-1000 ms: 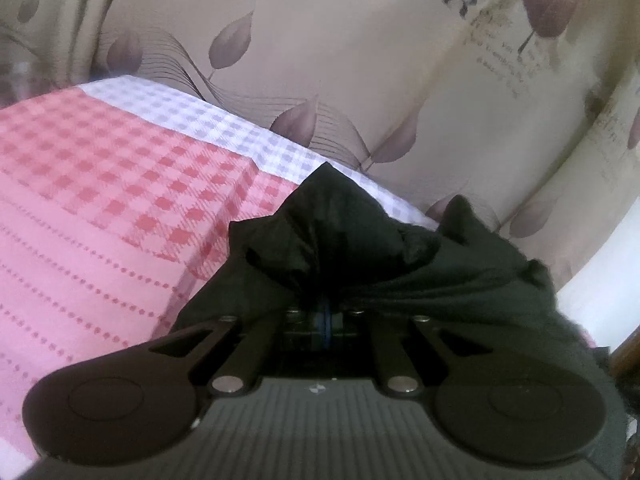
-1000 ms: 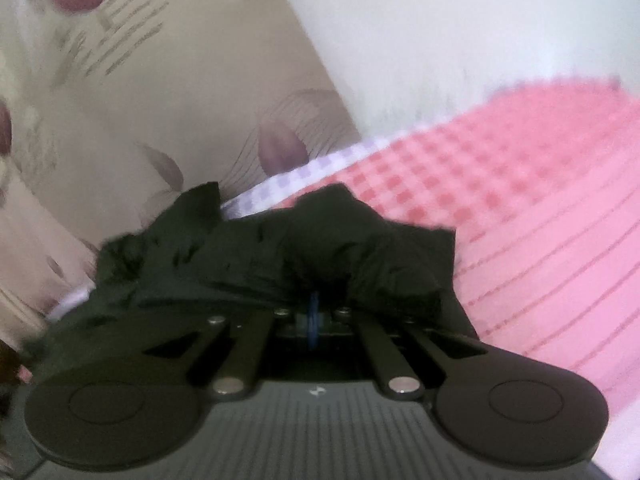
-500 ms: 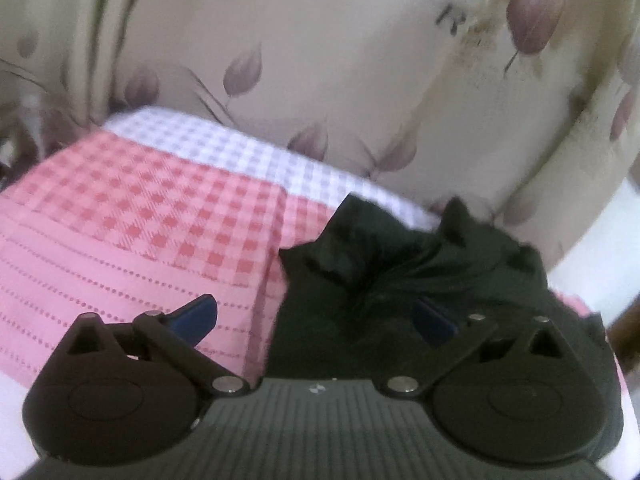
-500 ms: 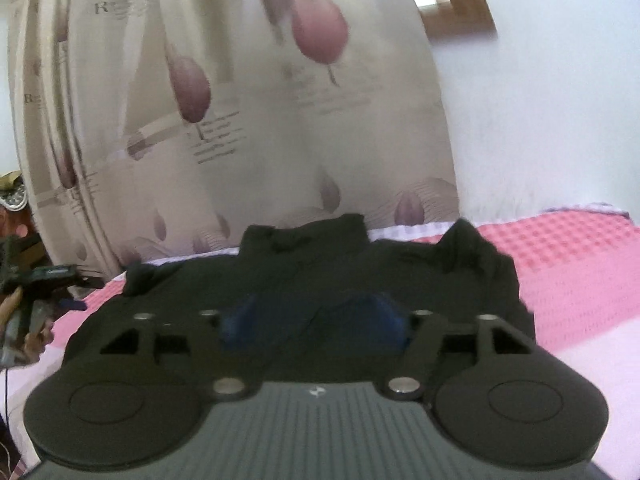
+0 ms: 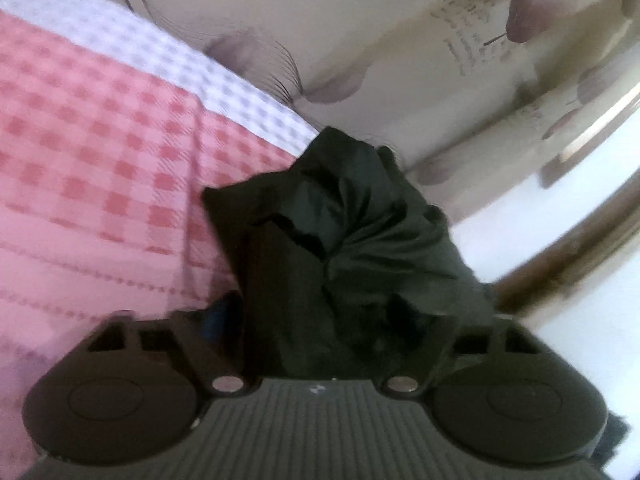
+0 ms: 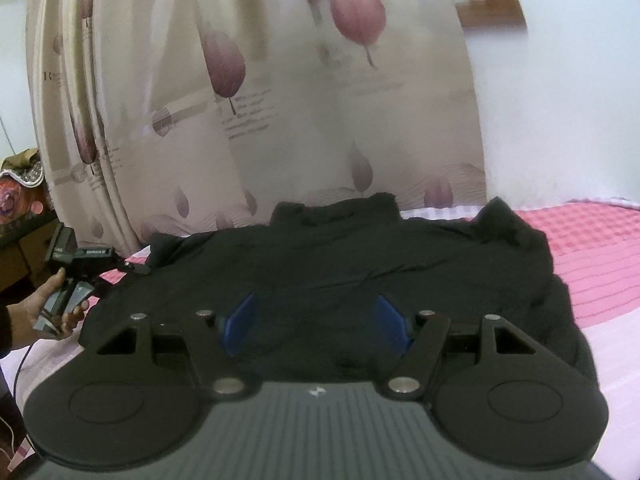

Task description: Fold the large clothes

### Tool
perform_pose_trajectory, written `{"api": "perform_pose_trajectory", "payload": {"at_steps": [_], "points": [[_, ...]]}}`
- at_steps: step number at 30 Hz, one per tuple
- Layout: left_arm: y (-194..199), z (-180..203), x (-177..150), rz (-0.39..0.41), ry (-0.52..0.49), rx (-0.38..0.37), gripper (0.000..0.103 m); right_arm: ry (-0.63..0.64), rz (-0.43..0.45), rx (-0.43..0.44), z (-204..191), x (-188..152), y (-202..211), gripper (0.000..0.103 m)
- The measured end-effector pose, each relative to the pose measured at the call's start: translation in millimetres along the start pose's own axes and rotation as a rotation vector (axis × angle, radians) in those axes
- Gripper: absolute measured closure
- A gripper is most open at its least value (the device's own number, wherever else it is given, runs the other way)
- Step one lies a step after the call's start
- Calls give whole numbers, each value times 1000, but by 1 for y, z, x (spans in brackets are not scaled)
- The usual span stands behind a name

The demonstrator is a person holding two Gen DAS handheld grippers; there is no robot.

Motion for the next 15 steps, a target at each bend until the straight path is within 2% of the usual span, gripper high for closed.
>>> {"api": "perform_pose_trajectory", "payload": {"at_steps": [1,4,8,12,15], "points": [[-5,-2,2,-21,3,-9,51,-2,-1,2,-2,-1,-2,35],[-16,-1,7,-46,-43,-36,57,-7,-6,9,-7,-4,-8,34],[-27,4,11,-56,-102,-45,57,-17,-4,21,-16,-5,-20,34],[-31,5,7,-15,-152,-16,57,43,-7,12,-30,-9,-34,34],[-32,17,3,9,-248,60,57,67,-13,8,-38,-14,-46,34]]}}
Point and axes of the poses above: each gripper's, at about its wrist camera, not at the fingertips, and y roughly against the way its jaws point, z to its right, x to its top, the point moved 6 cm from there along -y, roughly the way its jaws point, and after that the axes turned 7 degrees about -y, right-handed, at the moved point
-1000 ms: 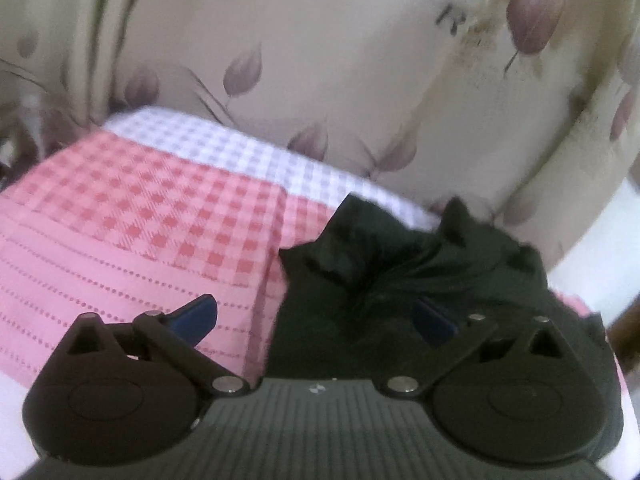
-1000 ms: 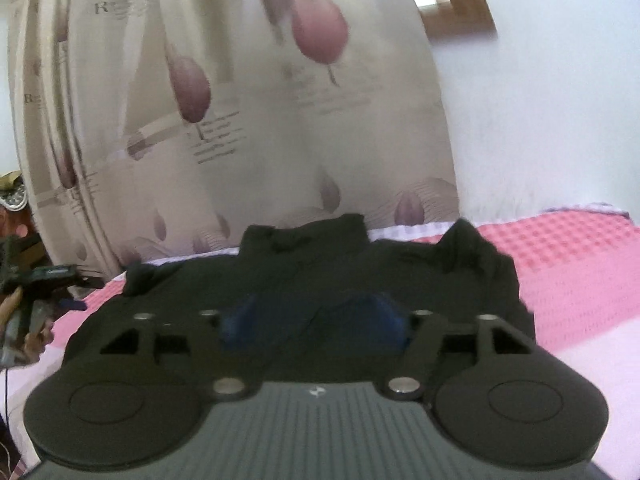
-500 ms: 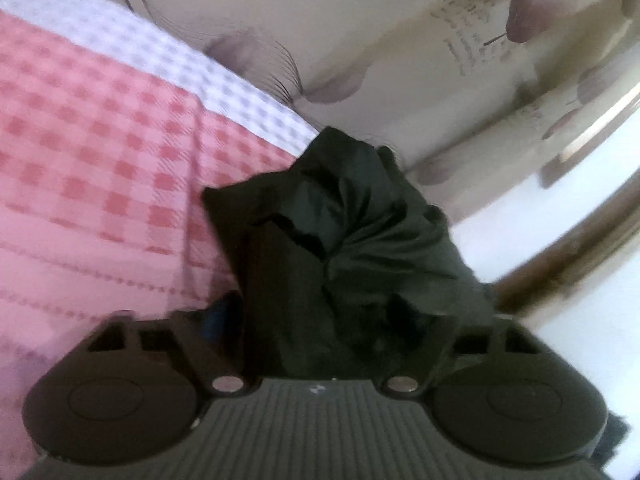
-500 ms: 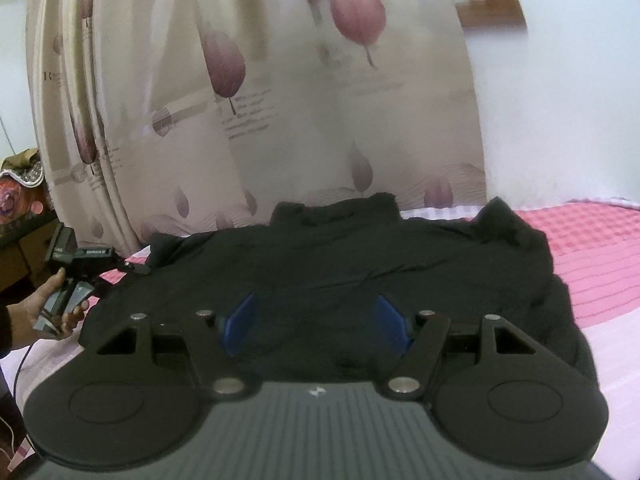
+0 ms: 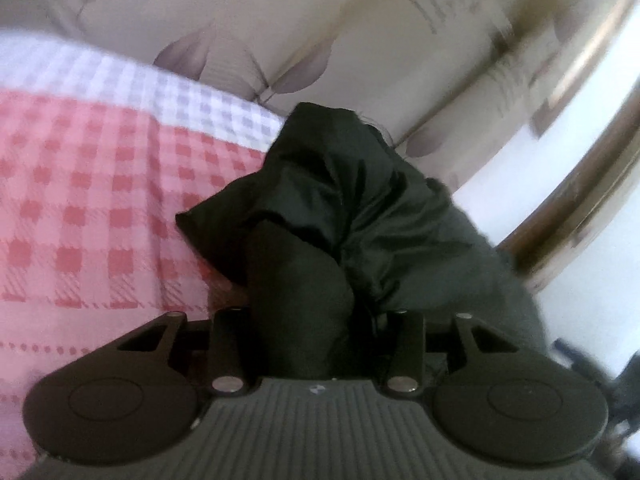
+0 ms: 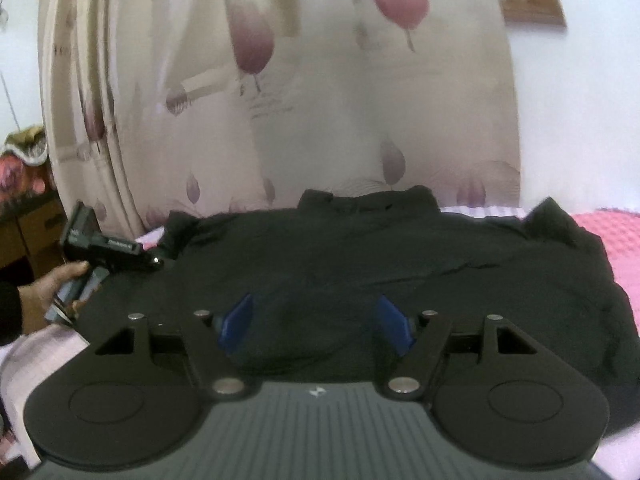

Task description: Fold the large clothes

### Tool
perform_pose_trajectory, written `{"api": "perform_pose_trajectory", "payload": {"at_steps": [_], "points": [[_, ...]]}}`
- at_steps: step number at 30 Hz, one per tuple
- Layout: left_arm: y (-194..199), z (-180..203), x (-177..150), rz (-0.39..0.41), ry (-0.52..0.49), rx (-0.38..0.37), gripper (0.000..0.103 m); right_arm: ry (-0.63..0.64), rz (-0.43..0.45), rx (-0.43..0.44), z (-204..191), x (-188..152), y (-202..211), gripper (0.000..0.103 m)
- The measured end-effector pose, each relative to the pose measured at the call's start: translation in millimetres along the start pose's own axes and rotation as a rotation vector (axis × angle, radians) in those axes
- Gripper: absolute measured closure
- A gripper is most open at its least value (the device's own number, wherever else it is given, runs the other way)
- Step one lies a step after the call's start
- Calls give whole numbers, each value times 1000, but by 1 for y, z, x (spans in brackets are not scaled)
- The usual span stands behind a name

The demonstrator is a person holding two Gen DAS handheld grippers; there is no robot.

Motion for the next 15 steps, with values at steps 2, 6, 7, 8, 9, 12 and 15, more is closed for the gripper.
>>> {"api": "perform_pose_trajectory", "payload": {"at_steps": [2,6,7,8,9,12,15], "points": [[-1,8,-1,12,-53,50,57,-5,5,-10,-5,-1,-7,34],[0,15,-1,21,-104,98,56,1,11,-8,-18,0,-16,34],[0,16,-2,23,-114,107,56,13,7,-10,-22,0,-18,34],[0,17,-2,24,-121,114,56,27,1,-12,-25,-1,-20,34],[0,18,-3,26,-129,120,56,38,-3,-15,-28,-1,-21,34],[0,21,-4,31,-151,138,55,45,-16,-22,-32,-2,-24,34],[0,22,-4,32,-163,149,55,46,-13,-36,-33,0,-24,34]]}}
Point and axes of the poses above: each gripper's, at about its wrist camera, not at the fingertips, and y roughly against the way its jaws point, z to its right, x to its top, the point moved 6 cm from there along -y, roughly the way its jaws point, and after that the axes turned 7 degrees about -y, right-handed, at the moved point
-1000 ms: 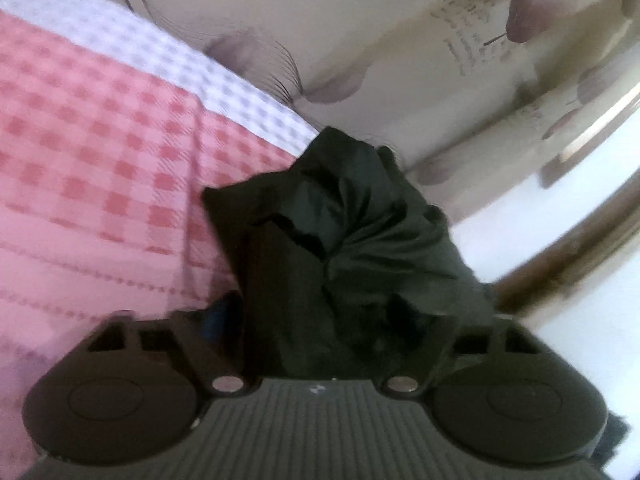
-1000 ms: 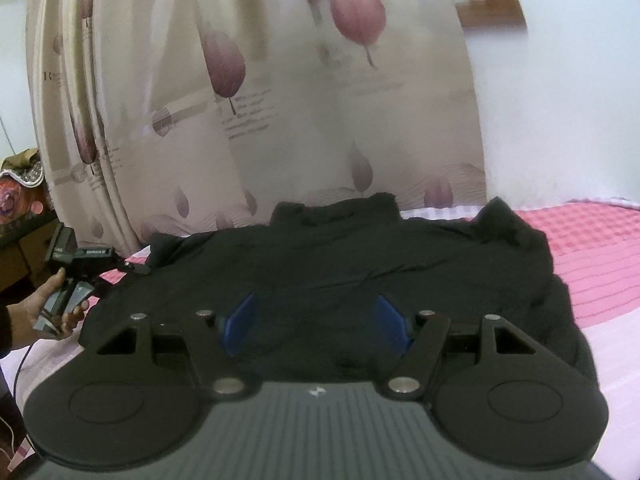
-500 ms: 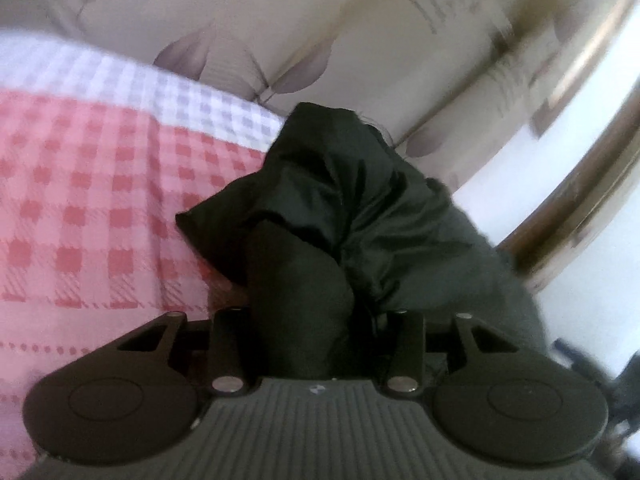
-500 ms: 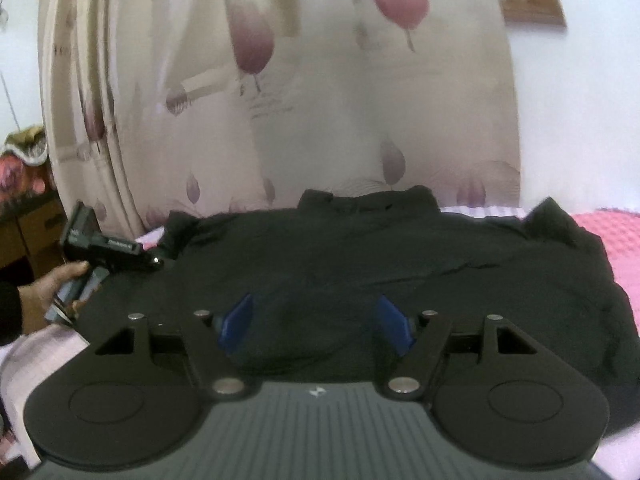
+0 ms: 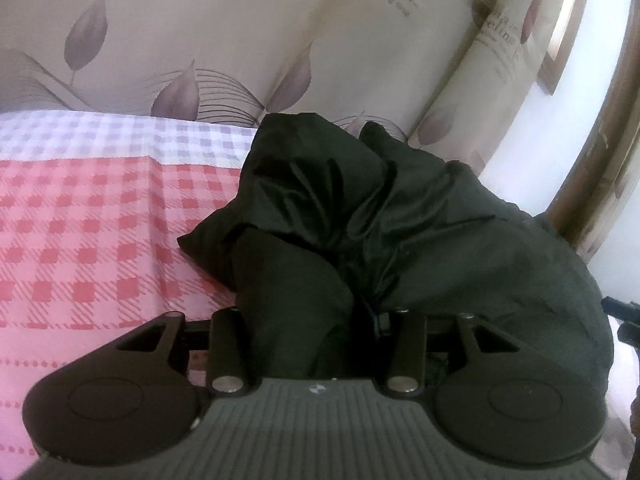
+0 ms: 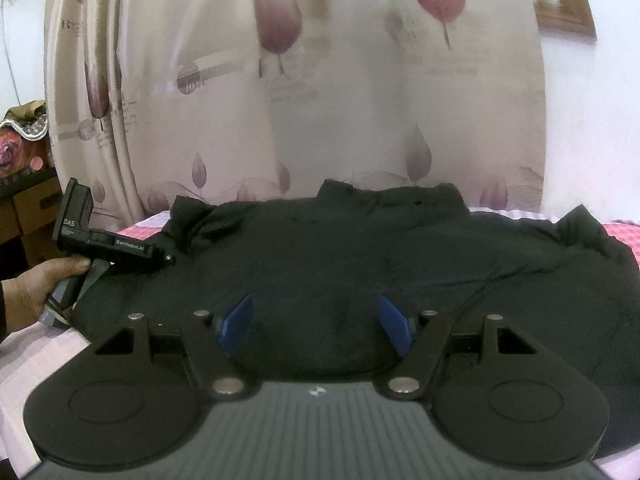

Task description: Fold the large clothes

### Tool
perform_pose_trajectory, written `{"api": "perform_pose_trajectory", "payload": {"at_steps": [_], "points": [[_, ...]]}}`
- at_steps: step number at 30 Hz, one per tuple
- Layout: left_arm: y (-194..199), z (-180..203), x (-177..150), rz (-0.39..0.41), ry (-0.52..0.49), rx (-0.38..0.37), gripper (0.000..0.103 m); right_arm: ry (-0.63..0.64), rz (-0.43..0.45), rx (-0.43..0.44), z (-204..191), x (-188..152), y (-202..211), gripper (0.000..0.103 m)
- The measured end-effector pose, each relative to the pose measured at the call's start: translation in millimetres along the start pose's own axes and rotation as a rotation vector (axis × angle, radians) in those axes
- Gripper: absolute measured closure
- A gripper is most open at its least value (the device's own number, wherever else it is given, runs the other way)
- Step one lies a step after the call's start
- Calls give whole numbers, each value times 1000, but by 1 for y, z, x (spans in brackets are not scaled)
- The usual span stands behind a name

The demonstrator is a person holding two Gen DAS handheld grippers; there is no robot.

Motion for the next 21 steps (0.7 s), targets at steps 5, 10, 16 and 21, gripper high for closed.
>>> {"api": "perform_pose_trajectory", "payload": {"at_steps": [5,10,16,21], "points": [[-1,0,1,1,-10,10,54,14,7,-13,0,3,1,34],[-3,1,2,1,-19,16,54,9,4,-34,4,2,-1,34],[-3,1,1,2,-28,19,53,26,10,-55,7,5,-6,34],[-3,1,1,3,-38,25,53,66,-53,-88,15,-2,-23,33]]}}
Point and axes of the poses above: each gripper's, at about its wrist camera, not at the fingertips, and y roughly against the way its jaws point, z to its right, x to its top, the point moved 6 cm from there along -y, roughly the way its jaws point, and after that the axes turned 7 degrees about -y, right-handed, at the moved point
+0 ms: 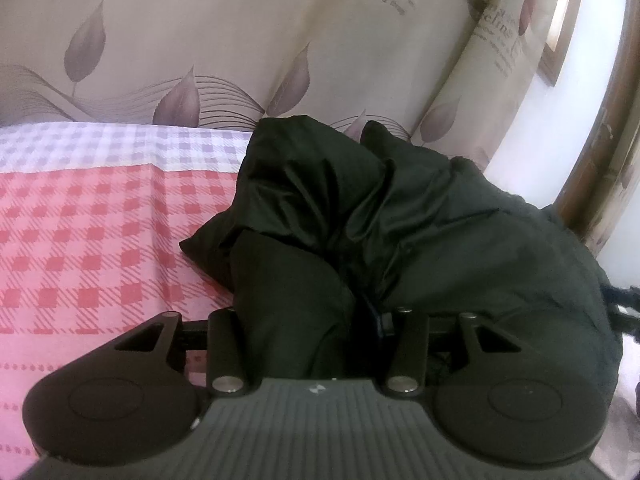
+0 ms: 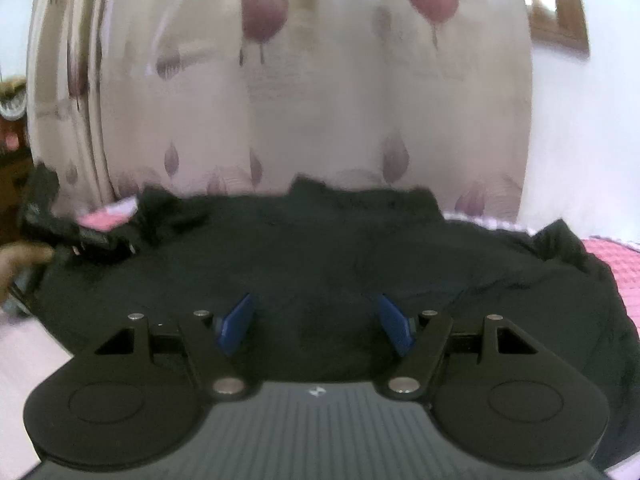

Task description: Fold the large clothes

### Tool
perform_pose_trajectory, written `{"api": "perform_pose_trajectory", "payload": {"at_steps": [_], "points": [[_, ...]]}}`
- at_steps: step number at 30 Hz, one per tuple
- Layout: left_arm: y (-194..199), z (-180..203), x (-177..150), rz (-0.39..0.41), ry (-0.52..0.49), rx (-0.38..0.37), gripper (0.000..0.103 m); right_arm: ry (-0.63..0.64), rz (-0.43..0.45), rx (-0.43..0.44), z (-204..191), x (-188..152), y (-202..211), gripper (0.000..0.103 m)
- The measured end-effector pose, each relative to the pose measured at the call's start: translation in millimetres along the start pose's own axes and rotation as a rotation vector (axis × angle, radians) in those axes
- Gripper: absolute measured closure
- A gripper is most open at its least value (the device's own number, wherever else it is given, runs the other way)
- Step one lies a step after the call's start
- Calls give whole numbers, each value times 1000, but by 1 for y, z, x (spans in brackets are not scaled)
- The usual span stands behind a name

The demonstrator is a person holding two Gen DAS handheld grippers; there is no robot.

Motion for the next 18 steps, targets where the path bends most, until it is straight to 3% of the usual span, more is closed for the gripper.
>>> {"api": "perform_pose_trajectory", "payload": {"at_steps": [12,15,18], "points": [[0,0,0,2,-26,11,51,1,-130,-15,3,-7,-21,29],[0,0,0,1,-28,11,51,29,-95,-31,0,-1,-11,28],[1,0,0,1,-26,10,51,136,17,16,-16,5,24,28]]}}
Point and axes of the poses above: each gripper's, at about its wrist camera, not at the fingertips, and y roughly against the way its jaws point, z to its right, x to its top, the point moved 6 cm from there along -y, roughly the way its jaws point, and after that the axes turned 7 degrees about -y, right-handed, at the moved point
